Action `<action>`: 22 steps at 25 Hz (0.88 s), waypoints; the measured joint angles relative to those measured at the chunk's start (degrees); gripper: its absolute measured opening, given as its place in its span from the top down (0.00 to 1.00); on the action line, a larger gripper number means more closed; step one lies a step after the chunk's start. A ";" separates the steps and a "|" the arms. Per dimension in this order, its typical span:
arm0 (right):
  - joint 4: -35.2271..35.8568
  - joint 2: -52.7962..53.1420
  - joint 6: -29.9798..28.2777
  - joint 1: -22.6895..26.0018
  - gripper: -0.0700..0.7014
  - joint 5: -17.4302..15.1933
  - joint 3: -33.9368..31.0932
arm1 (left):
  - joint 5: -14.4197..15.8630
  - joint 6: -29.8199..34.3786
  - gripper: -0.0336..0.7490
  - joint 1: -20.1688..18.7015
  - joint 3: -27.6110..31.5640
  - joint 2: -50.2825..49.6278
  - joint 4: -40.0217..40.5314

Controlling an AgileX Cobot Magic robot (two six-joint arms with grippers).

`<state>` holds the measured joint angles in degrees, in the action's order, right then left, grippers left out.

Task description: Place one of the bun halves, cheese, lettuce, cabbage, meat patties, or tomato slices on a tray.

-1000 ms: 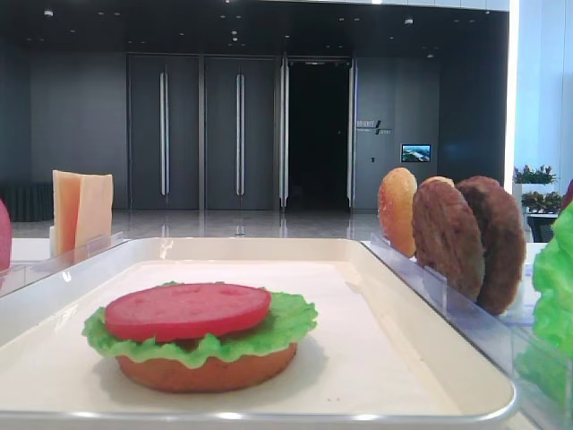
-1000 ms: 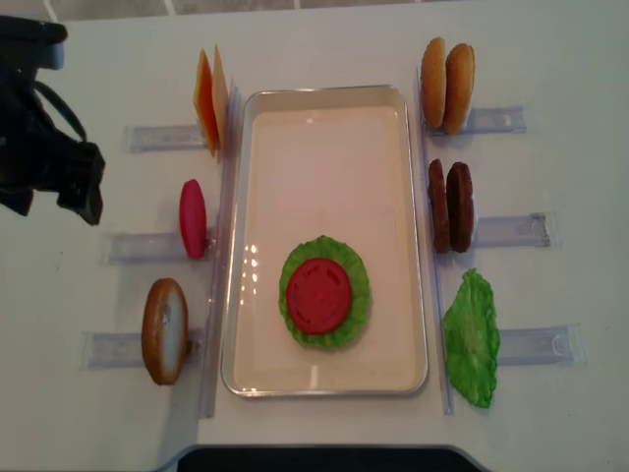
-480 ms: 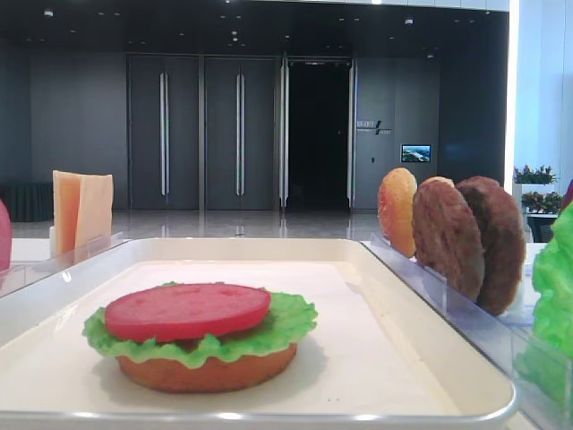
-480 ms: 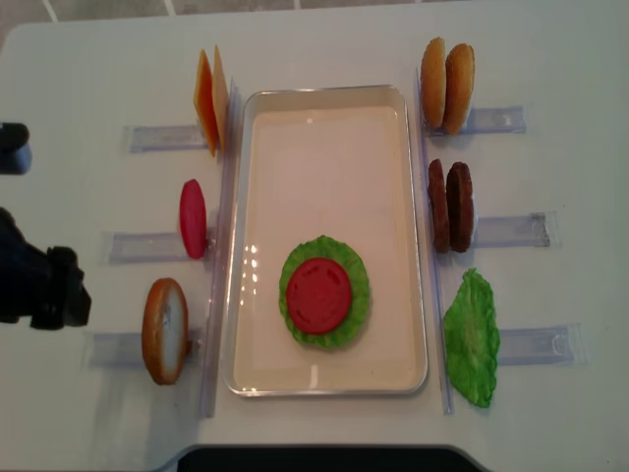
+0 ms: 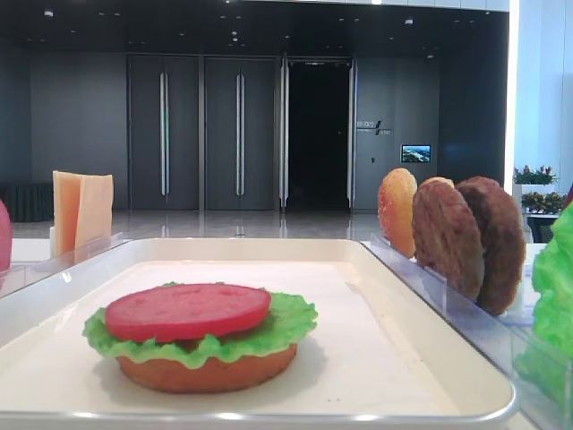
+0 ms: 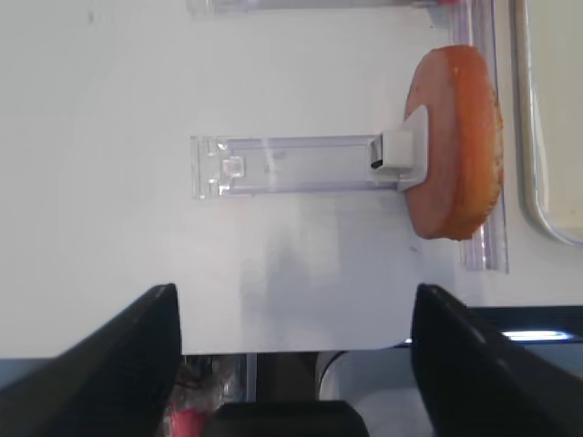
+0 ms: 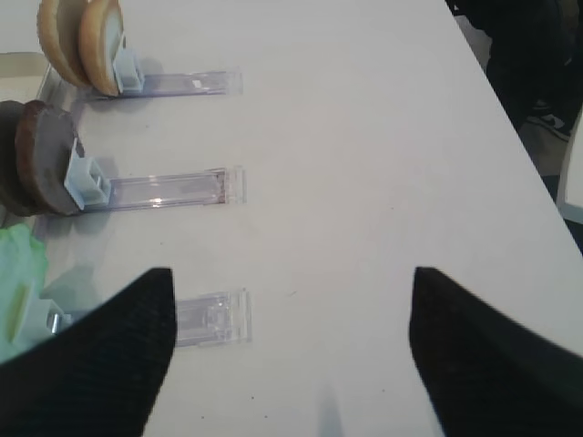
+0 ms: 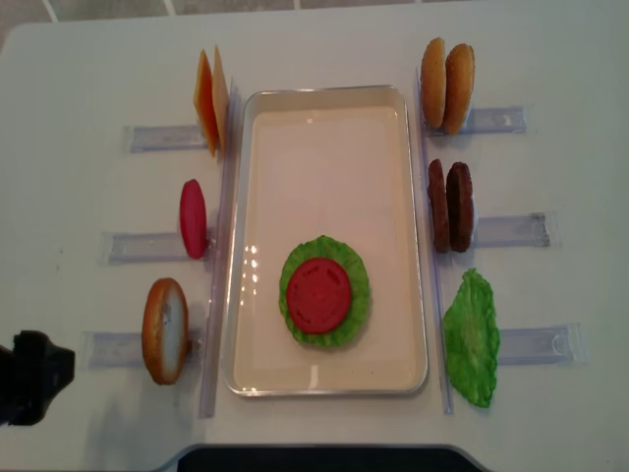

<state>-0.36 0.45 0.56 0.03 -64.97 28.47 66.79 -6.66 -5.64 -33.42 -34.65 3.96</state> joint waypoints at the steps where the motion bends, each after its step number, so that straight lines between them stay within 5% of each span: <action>1: 0.00 0.00 0.00 0.00 0.22 0.00 0.00 | -0.95 -0.04 0.20 0.00 1.30 1.79 0.21; 6: 0.00 0.00 0.00 0.00 0.22 0.00 0.00 | -3.26 -0.04 0.20 0.00 6.10 11.20 1.55; 22: 0.00 0.00 0.00 0.00 0.22 0.00 0.00 | -3.21 -0.04 0.20 0.00 6.16 34.98 1.67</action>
<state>-0.36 0.45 0.56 0.03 -64.97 28.47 63.59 -6.70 -5.64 -27.26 0.33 5.62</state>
